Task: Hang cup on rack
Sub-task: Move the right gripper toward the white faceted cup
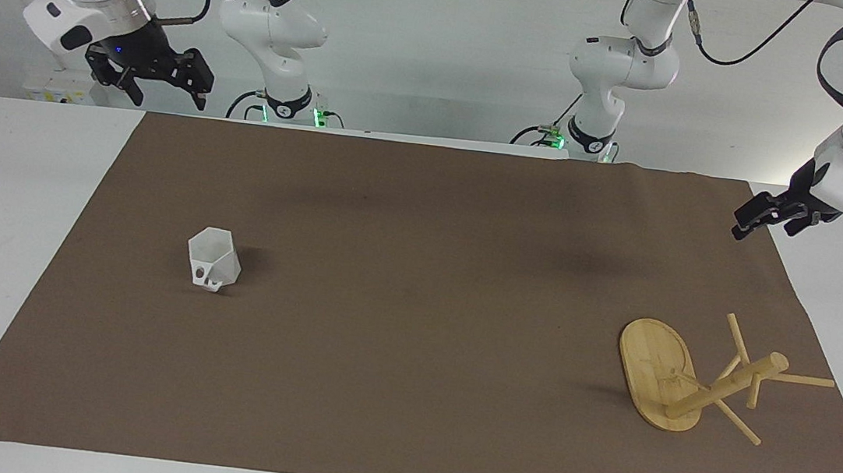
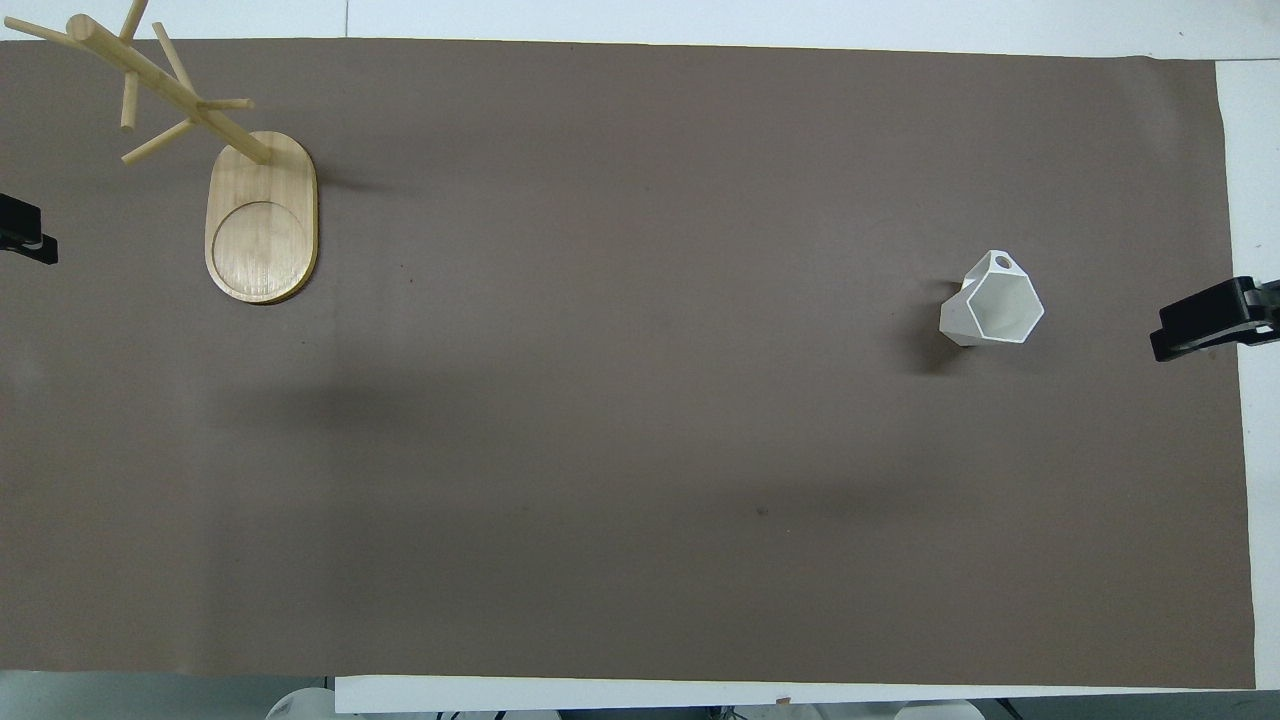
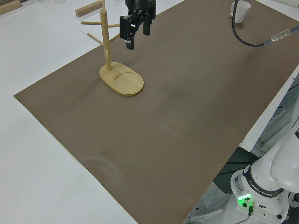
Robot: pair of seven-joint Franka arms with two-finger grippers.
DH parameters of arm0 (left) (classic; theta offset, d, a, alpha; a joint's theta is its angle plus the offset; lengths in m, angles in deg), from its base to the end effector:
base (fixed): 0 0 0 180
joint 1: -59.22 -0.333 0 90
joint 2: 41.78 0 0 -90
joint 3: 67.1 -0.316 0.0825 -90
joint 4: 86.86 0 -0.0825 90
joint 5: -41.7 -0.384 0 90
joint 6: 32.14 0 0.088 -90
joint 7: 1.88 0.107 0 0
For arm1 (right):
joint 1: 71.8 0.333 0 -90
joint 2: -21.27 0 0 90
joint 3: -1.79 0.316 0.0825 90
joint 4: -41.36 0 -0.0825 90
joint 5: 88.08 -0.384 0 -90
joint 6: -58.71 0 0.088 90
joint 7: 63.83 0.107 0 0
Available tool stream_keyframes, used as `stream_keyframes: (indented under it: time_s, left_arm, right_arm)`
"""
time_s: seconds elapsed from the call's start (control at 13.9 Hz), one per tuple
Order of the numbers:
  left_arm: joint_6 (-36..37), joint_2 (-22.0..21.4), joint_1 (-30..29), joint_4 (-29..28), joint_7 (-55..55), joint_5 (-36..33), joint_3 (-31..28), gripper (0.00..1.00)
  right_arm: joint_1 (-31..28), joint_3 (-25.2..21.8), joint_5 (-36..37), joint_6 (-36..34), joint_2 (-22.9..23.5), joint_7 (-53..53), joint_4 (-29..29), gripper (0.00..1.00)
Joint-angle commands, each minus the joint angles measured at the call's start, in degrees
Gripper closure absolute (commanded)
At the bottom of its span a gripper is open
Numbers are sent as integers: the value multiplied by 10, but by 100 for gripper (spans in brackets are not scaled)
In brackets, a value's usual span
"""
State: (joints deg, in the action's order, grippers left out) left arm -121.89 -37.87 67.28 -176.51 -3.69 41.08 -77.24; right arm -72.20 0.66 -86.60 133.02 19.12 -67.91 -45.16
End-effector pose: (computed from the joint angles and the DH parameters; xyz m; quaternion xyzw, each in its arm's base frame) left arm 0.5724 0.0186 0.5891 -0.9988 -0.0338 0.0327 0.0113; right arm 0.5123 -0.0172 0.6510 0.9959 0.0198 -0.0882 0.0080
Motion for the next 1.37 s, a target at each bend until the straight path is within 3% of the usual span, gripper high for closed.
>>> stream_keyframes:
  time_s: [0.0,0.43,0.58,0.72,0.86,1.08,1.29]
  left_arm:
    - [-13,-14,-2,-19,3,-11,2,0]
    - [-13,-14,-2,-19,3,-11,2,0]
    - [-13,-14,-2,-19,3,-11,2,0]
    - [-12,-14,-2,-19,3,-11,3,0]
    - [-12,-14,-2,-19,3,-11,2,0]
    - [-13,-14,-2,-19,3,-11,2,0]
    - [-12,-14,-2,-19,3,-11,2,0]
  right_arm:
    - [-6,4,2,3,-13,7,-16,1]
    - [-12,3,1,4,-20,-47,-29,1]
    - [-18,2,-1,52,-21,-204,-43,1]
    - [-75,2,-29,93,-8,-391,-59,1]
    - [-147,2,-120,111,37,-533,-56,1]
    - [-206,2,-212,142,107,-737,-55,1]
    - [-287,2,-331,135,205,-932,-60,1]
